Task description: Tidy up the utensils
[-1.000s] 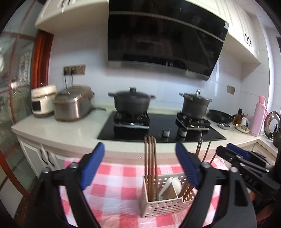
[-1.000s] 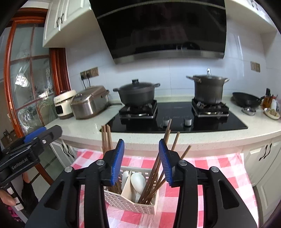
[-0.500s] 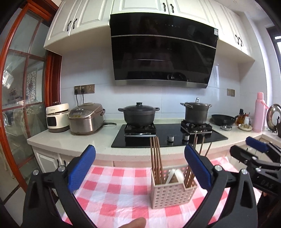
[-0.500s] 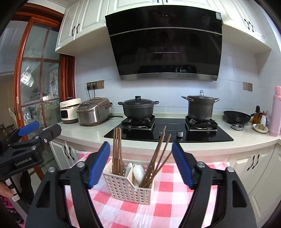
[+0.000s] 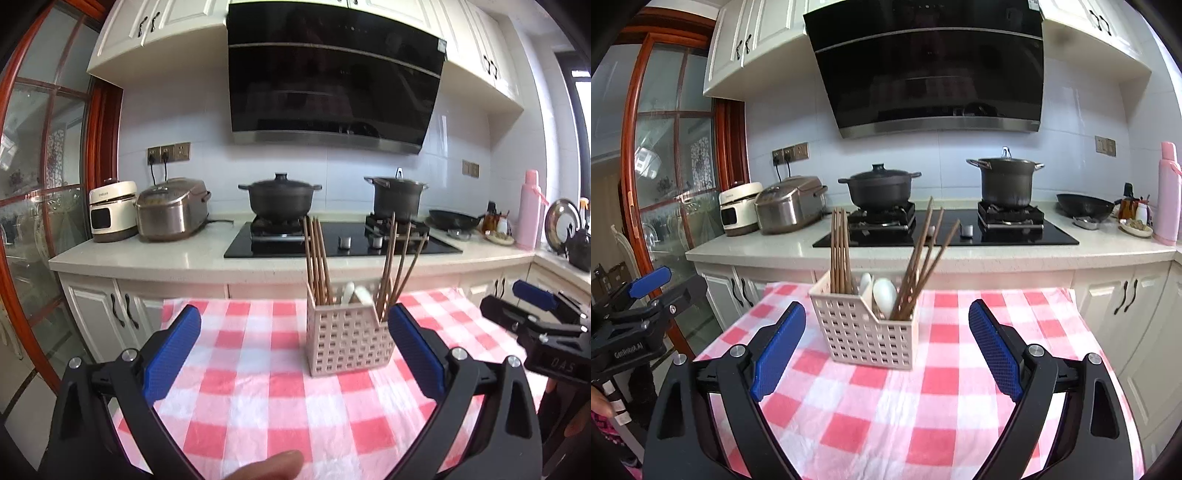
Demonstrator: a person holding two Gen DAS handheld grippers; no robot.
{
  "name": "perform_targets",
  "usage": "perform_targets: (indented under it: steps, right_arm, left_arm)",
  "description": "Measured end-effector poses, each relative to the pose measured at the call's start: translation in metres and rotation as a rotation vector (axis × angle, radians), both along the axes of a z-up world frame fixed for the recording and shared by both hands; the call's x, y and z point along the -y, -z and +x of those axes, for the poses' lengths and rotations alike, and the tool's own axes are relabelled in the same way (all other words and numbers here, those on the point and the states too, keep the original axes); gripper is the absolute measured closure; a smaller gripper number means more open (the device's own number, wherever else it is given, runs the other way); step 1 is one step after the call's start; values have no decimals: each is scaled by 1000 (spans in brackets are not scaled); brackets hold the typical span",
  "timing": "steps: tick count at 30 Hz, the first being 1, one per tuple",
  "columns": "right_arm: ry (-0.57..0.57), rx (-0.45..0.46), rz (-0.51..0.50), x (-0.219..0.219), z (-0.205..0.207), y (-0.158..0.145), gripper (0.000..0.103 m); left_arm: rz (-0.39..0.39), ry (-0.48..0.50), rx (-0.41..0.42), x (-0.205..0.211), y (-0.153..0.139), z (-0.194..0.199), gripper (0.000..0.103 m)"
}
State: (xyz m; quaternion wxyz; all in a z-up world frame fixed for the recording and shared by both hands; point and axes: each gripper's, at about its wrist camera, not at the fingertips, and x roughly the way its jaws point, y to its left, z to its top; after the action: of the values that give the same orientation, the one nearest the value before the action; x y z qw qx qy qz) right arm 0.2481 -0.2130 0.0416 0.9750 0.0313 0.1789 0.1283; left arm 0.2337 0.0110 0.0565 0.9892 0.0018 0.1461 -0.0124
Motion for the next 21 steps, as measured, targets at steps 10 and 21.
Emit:
perform_targets:
  steps: [10,21]
  right_arm:
    - [-7,-2,-20,-5,-9,9,19]
    - [-7,-8,-19,-6,-9,11,19]
  left_arm:
    - [-12,3,-3,3,15,-7,5]
    - [-13,5,-14,4,16,-7,5]
